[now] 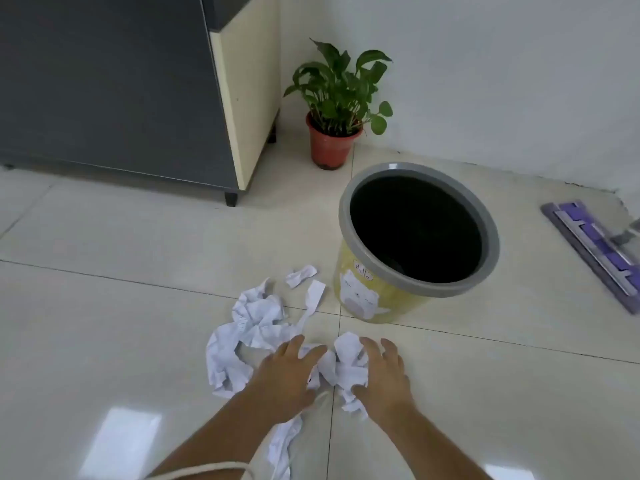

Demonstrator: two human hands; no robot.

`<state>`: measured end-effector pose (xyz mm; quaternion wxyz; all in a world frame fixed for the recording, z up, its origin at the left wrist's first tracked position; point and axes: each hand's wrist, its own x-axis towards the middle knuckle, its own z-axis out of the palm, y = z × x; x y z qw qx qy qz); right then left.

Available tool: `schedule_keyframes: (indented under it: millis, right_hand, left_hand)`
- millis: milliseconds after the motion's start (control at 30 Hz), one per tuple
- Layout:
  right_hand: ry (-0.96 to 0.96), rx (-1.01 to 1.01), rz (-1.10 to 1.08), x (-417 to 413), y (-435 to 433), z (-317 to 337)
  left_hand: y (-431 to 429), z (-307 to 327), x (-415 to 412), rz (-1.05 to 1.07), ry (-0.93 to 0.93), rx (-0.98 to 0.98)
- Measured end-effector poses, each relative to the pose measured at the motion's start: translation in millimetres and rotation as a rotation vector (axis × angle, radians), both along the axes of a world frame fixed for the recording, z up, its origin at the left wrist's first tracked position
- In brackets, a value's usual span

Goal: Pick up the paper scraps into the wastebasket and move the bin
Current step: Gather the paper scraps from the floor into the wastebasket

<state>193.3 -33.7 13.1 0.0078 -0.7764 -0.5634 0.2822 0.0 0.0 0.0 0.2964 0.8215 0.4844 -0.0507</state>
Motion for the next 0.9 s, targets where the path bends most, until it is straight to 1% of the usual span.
schedule_keyframes:
  millis: [133,200,300,367,433,533,633,700,800,900]
  right_hand:
    - [-0.007,-0.107,0.113,1,11,-18]
    - [-0.039,-0.165,0.169,0,12,-28]
    - [-0.072,-0.225,0.233,-3,8,-41]
    - [-0.07,-0.231,0.234,-7,5,-48]
    - [-0.035,-0.198,0.19,-9,5,-52]
    - [0.085,-0.104,0.047,-8,10,-50]
    - [0.178,0.018,-0.058,-4,16,-39]
    - [0.239,0.092,-0.102,-5,21,-25]
    - [0.305,0.188,-0.132,-15,31,3]
    - [0.371,0.269,-0.088,-36,45,43]
  left_hand:
    - [18,-23,16,-0.076,0.166,0.091]
    - [14,-37,16,-0.136,0.233,0.106]
    - [4,-49,17,-0.193,0.288,0.122]
    - [1,-54,21,-0.171,0.295,0.076]
    - [1,-58,22,-0.088,0.223,0.038]
    - [4,-58,13,0.12,-0.001,-0.038]
    - [12,-45,5,0.351,-0.199,-0.07]
    - [19,-30,2,0.45,-0.32,-0.087]
    - [30,0,-2,0.585,-0.434,-0.089]
    - [51,47,-15,0.729,-0.538,-0.077]
